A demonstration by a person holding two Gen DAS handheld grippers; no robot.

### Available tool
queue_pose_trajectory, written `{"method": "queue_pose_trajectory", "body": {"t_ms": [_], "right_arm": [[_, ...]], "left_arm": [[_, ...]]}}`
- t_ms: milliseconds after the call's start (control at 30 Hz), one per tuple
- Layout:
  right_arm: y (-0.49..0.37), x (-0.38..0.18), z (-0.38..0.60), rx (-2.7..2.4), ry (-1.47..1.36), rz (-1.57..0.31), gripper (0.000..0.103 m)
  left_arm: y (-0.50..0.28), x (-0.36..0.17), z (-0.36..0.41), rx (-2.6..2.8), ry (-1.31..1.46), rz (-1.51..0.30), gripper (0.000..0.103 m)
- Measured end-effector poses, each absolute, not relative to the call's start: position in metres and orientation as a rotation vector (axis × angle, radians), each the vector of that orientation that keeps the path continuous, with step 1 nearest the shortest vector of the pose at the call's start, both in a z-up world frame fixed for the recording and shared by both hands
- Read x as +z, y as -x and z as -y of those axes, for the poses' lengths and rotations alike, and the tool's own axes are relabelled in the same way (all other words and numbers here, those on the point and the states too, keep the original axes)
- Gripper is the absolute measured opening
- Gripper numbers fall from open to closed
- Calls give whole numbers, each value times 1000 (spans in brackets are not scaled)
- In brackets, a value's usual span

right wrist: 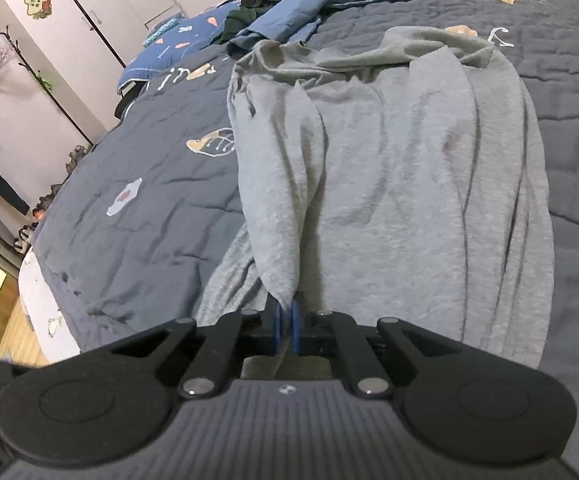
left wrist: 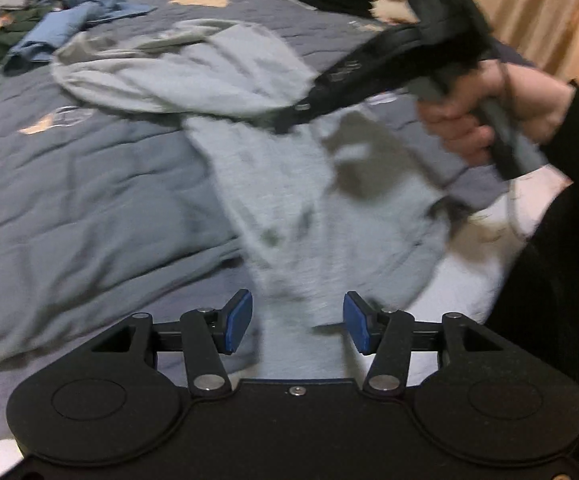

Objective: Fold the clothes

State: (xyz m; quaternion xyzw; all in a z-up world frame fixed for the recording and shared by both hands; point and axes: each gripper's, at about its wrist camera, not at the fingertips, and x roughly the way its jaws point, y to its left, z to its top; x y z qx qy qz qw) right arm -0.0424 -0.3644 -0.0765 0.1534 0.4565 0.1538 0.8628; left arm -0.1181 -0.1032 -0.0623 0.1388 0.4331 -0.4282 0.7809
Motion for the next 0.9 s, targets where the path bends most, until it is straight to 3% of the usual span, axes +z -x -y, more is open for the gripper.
{"method": "queue_pose_trajectory", "body": {"t_ms": [267, 300, 400, 433, 900], "right_arm": [[42, -77, 364, 337, -333, -970, 6], [42, -76, 363, 338, -332, -971, 6], [42, -76, 363, 341, -335, -973, 7], [42, -76, 364, 339, -341, -975, 7], [36, -73, 365, 379, -429, -970, 11]], "left_arm": [[121, -97, 126, -935, -450, -1042, 55], [118, -99, 125, -934, -426, -1061, 52], [110, -98, 121, -947, -357, -1091, 13], [109, -96, 119, -950, -338, -1089, 11], [79, 5, 21, -752, -187, -880, 9]]}}
